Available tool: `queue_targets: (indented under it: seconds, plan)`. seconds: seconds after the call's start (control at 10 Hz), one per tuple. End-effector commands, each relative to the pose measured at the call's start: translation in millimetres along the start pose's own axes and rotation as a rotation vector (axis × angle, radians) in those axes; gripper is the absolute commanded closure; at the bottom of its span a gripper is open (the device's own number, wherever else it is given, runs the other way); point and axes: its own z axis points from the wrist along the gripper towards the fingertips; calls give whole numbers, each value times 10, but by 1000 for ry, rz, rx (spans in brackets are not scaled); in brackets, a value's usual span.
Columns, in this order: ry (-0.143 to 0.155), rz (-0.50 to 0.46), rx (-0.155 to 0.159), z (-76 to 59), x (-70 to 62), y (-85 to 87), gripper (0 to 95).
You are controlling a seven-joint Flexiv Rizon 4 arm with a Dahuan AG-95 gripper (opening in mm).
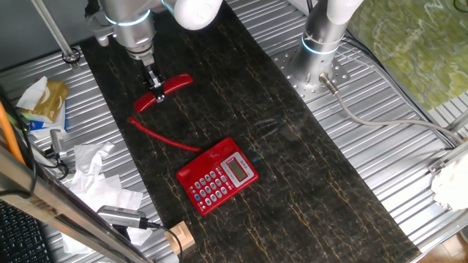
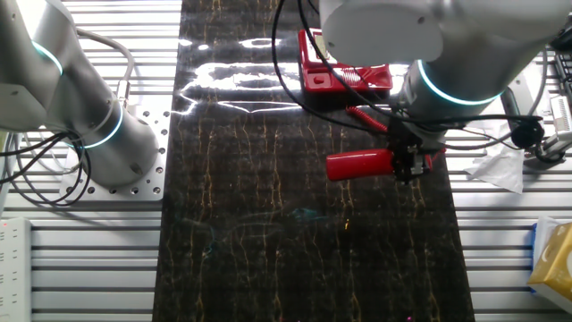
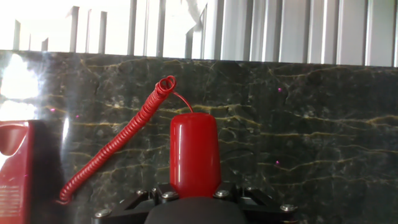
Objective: Place the handset of the telephone on the corresponding phone cradle
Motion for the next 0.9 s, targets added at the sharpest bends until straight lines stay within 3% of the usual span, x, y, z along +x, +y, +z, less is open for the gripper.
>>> queue_targets:
  seconds: [0.1,0.9]
  plan:
    - [20,-7,3,10,-18,-4,950]
    - [26,-57,-37,10,-18,-4,950]
